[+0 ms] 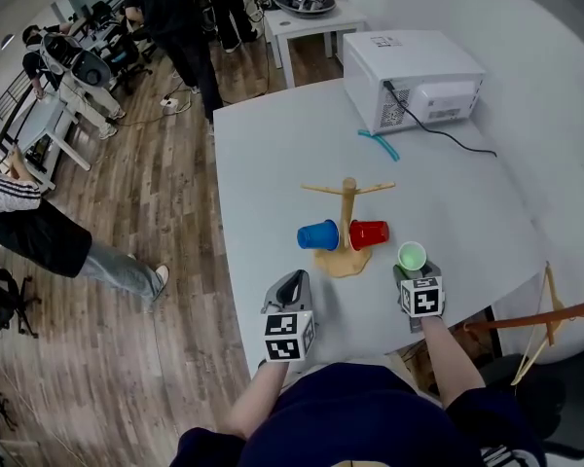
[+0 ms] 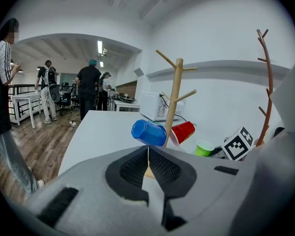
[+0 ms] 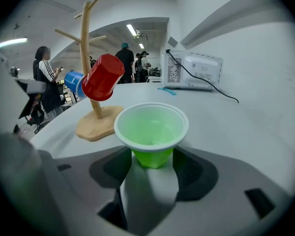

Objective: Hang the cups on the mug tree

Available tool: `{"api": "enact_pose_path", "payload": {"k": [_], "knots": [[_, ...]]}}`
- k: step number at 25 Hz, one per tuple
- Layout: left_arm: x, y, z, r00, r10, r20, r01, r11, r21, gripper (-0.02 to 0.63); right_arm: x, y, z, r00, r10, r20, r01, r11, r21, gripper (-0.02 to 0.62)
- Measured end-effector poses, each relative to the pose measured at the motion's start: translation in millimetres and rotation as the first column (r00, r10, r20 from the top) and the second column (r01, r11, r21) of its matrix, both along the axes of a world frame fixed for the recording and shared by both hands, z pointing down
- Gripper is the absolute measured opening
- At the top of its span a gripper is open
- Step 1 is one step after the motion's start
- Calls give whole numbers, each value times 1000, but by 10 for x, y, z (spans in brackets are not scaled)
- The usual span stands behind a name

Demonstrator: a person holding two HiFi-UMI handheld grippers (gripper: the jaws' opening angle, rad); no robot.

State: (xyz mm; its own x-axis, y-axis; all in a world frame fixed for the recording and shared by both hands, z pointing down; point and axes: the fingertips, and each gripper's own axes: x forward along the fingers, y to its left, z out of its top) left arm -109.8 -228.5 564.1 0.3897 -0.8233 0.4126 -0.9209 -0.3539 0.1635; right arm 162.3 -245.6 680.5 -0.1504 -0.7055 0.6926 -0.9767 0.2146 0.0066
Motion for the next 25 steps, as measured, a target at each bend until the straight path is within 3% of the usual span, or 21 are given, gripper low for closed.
{"api": "enact_pose_path", "payload": {"k": [25], "knots": [[23,53,-69,1000,6,-6,-6,1000,15,20,44,-37,-328,999,-13,-45,16,997,70,239]]}}
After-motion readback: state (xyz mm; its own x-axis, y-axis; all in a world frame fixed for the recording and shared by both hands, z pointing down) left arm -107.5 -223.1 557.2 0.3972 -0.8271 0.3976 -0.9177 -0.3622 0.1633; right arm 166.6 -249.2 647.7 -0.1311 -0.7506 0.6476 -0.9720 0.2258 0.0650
